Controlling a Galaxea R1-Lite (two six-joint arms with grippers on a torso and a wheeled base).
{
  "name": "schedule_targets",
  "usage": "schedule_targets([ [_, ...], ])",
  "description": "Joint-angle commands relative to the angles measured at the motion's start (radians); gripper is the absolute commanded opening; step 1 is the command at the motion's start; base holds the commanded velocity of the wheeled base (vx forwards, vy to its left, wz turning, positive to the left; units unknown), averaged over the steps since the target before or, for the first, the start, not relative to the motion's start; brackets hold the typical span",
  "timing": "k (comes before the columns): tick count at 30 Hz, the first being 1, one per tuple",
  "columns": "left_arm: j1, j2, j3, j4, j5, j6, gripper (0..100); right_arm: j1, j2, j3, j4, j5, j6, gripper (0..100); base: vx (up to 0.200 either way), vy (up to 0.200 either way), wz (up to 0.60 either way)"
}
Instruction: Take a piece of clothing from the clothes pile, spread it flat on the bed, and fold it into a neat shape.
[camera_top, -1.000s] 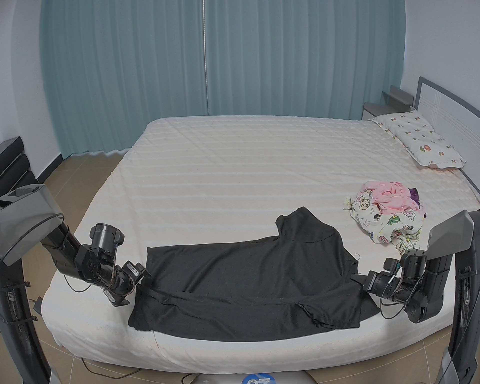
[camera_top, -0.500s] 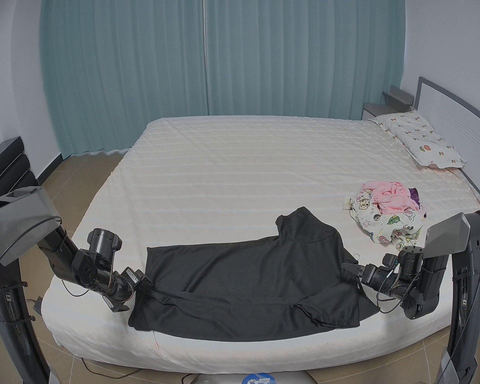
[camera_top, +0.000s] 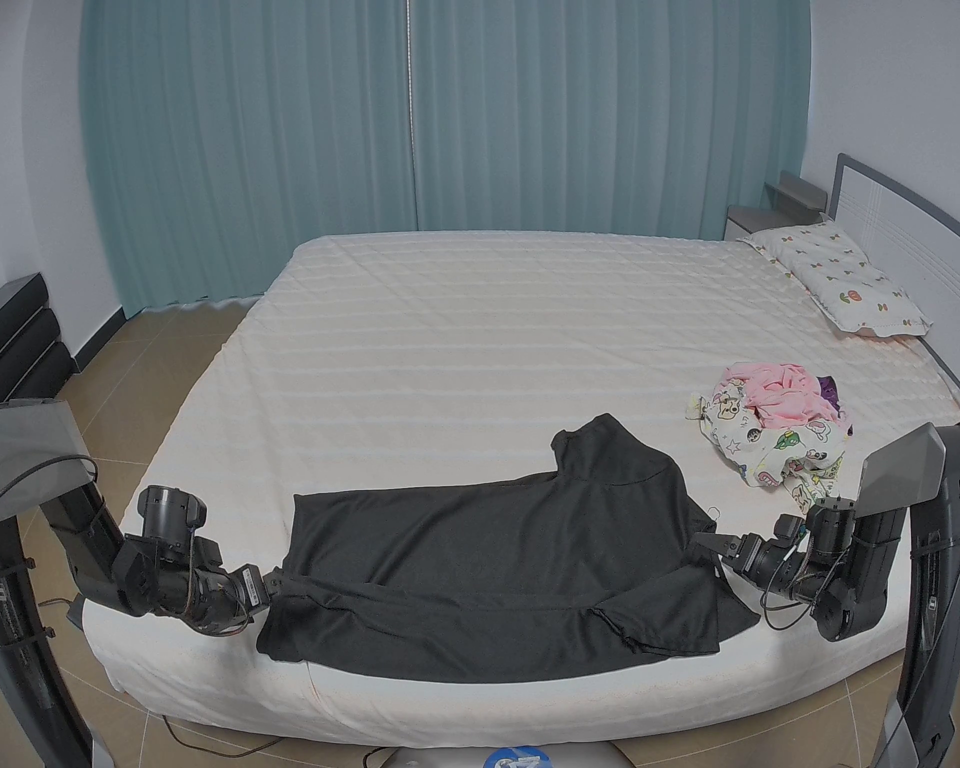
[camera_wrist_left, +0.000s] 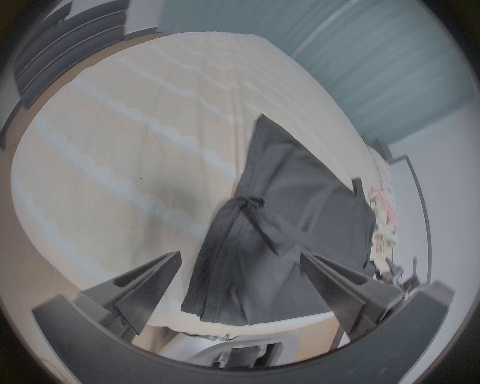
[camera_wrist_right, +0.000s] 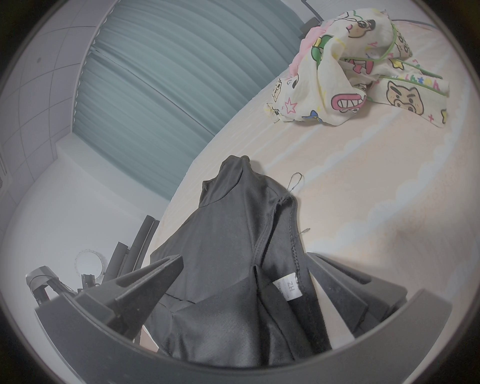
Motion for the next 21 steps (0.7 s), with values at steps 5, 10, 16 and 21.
schedule_targets([
  [5,0.000,0.041,0.078,-0.074,-0.022,0.100,100,0.001,-0.010,0.035,-0.015,0.003,-0.008,100,0.000,0.000,0.00],
  [10,-0.001,0.043,0.092,-0.074,-0.019,0.103,100,-0.004,-0.026,0.049,-0.015,0.000,-0.012,100,0.000,0.000,0.00],
  [16,-0.004,0.044,0.101,-0.076,-0.016,0.108,100,-0.036,-0.098,0.101,-0.015,-0.007,-0.039,100,0.000,0.000,0.00],
  [21,-0.004,0.043,0.109,-0.074,-0.014,0.108,0,-0.051,-0.184,0.145,-0.015,-0.003,-0.034,100,0.000,0.000,0.00],
])
